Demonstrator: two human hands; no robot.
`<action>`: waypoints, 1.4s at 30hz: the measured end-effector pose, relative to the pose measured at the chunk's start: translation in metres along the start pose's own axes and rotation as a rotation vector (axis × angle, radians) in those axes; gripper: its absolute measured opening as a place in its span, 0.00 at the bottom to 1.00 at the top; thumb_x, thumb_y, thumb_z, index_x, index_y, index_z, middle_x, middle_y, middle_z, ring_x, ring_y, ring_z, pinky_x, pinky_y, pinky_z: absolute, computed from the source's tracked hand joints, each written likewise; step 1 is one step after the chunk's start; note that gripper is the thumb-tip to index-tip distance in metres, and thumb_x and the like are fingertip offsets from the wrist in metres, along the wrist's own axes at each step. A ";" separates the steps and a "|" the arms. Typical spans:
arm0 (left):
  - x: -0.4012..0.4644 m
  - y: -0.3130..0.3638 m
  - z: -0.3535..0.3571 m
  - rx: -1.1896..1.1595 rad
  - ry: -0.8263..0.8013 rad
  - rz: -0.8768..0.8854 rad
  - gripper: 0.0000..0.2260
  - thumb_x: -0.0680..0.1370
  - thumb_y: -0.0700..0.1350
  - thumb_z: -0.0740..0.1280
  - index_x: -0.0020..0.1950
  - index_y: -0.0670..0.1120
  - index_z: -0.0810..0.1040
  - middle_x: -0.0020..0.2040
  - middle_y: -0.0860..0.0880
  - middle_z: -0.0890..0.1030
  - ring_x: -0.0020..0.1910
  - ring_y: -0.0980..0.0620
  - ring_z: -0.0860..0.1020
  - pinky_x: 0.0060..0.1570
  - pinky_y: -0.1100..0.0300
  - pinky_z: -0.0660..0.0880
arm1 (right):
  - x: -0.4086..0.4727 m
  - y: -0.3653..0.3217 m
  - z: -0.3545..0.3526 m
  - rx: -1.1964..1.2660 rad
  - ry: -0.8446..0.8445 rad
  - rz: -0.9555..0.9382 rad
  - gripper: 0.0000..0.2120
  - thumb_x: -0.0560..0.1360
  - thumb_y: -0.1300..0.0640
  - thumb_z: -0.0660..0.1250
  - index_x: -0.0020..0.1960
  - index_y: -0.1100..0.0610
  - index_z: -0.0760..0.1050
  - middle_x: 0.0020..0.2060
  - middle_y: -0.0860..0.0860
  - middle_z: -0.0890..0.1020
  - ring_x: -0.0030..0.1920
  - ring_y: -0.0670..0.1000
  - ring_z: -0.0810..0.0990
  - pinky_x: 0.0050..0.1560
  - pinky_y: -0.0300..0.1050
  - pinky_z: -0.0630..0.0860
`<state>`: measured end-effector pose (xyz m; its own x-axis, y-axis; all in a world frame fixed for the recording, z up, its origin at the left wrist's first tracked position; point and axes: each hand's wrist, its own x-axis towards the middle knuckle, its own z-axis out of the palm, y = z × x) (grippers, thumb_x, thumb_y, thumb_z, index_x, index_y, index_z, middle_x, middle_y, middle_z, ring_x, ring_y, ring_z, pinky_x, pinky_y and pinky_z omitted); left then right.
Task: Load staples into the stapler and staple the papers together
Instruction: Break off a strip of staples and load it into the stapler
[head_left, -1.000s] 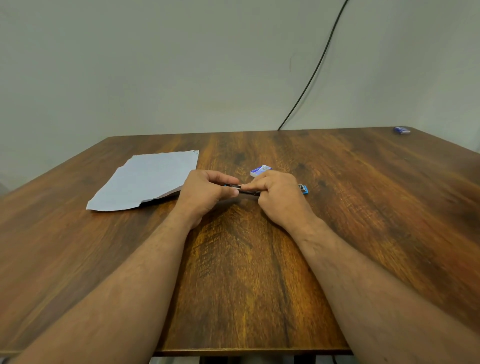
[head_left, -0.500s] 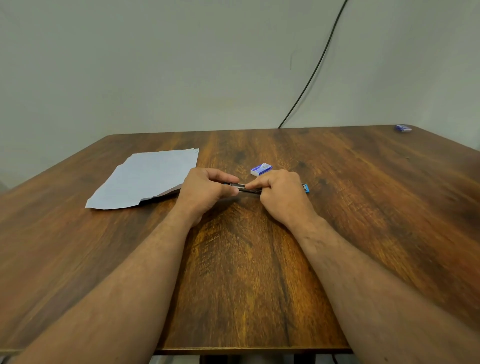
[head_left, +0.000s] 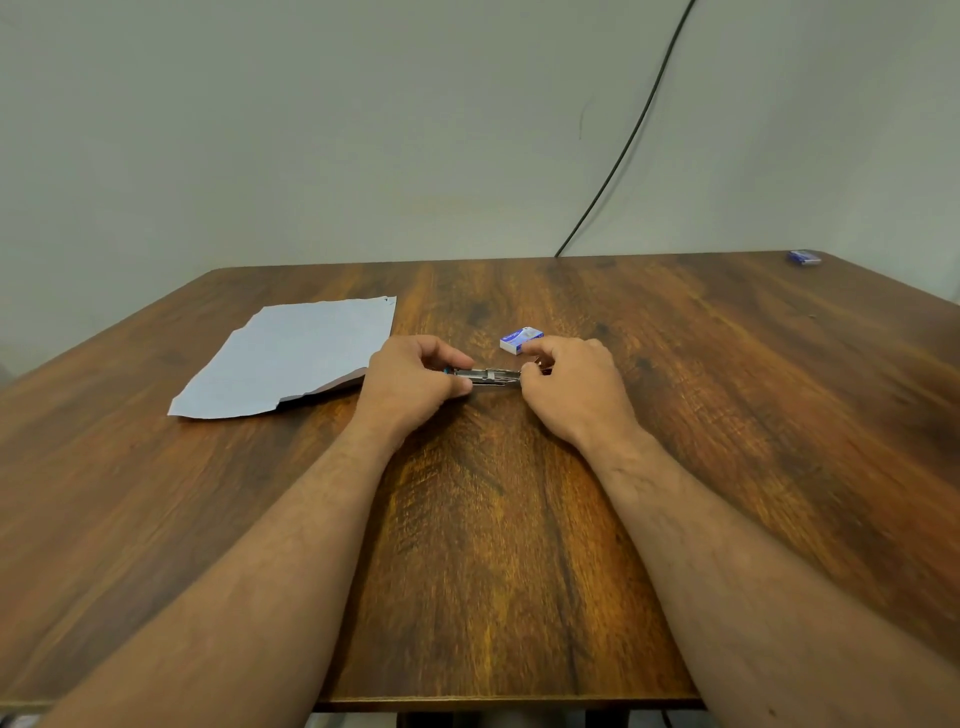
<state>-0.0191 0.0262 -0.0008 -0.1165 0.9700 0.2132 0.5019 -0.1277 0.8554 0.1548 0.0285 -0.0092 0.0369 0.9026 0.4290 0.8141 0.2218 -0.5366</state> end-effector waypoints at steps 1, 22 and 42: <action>0.000 0.000 0.001 0.023 0.010 0.014 0.09 0.72 0.38 0.76 0.44 0.52 0.84 0.44 0.51 0.84 0.46 0.52 0.81 0.44 0.60 0.75 | 0.001 0.000 0.000 -0.067 -0.019 0.009 0.19 0.74 0.50 0.58 0.57 0.49 0.84 0.49 0.52 0.87 0.57 0.59 0.78 0.70 0.56 0.66; -0.005 0.003 0.004 0.213 0.015 0.306 0.18 0.73 0.40 0.77 0.61 0.51 0.84 0.51 0.54 0.77 0.47 0.59 0.75 0.54 0.65 0.75 | 0.004 0.008 0.000 0.039 0.066 -0.058 0.09 0.78 0.50 0.66 0.54 0.41 0.81 0.51 0.45 0.75 0.49 0.43 0.70 0.56 0.48 0.56; 0.005 -0.004 0.010 0.188 -0.026 0.130 0.07 0.77 0.45 0.74 0.54 0.52 0.85 0.57 0.50 0.84 0.57 0.52 0.78 0.55 0.59 0.71 | 0.006 0.007 -0.003 0.011 0.027 -0.001 0.09 0.79 0.46 0.67 0.50 0.45 0.86 0.49 0.46 0.86 0.58 0.50 0.77 0.52 0.47 0.54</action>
<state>-0.0134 0.0336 -0.0074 -0.0197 0.9531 0.3020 0.6626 -0.2137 0.7178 0.1620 0.0344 -0.0084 0.0517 0.8921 0.4489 0.8077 0.2270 -0.5441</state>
